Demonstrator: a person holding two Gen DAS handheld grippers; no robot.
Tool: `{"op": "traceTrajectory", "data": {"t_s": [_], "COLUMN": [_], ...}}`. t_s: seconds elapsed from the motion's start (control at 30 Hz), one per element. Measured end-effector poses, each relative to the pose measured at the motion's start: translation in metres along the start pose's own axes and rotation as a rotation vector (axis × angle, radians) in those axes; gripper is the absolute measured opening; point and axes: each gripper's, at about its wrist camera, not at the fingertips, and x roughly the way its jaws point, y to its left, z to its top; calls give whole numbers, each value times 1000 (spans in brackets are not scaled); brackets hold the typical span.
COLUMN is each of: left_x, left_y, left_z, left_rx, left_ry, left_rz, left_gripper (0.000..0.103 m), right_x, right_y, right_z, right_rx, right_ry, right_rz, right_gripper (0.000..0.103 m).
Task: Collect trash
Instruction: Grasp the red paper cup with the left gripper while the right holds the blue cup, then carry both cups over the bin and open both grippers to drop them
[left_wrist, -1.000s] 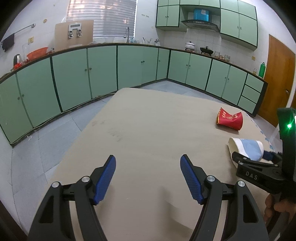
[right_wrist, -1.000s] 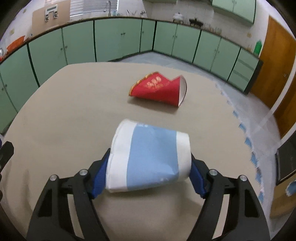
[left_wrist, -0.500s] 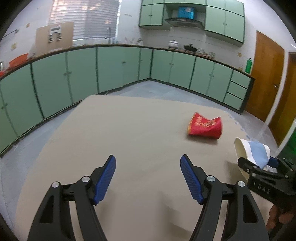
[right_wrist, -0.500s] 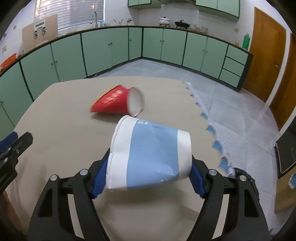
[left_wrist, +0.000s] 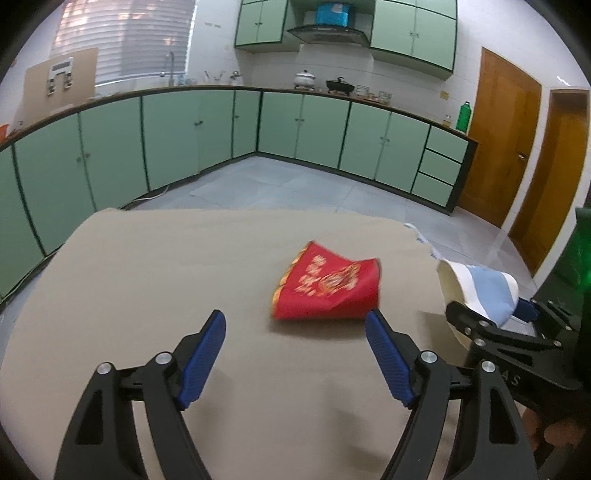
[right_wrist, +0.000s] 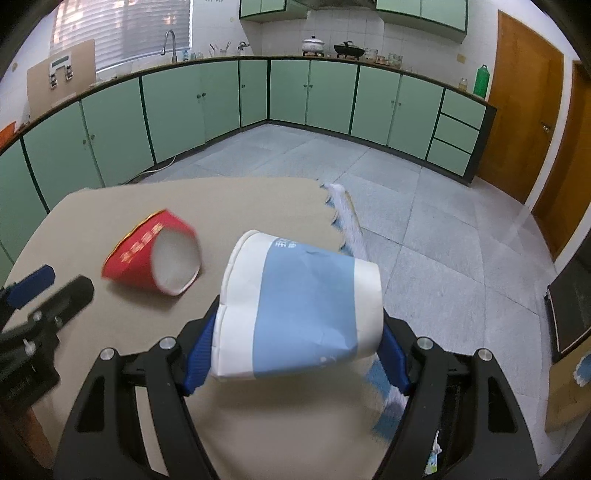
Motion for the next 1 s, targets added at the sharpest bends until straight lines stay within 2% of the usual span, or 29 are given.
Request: {"op": "traceTrajectory", "data": {"t_s": [0.4, 0.77, 1.0], "left_x": [42, 81, 63], "left_y": [-22, -16, -31], "left_z": [18, 26, 19], "left_rx": [17, -23, 24], "left_ry": [25, 164, 119], "left_rz": [-29, -61, -73], "left_gripper": [81, 81, 78], "right_x": [22, 30, 18], "right_y": [-21, -25, -29], "right_z": [18, 21, 20], "right_rx": [9, 9, 14], "right_ry": [-18, -8, -9], "right_rz": [4, 22, 28], "right_gripper": [72, 72, 72]}}
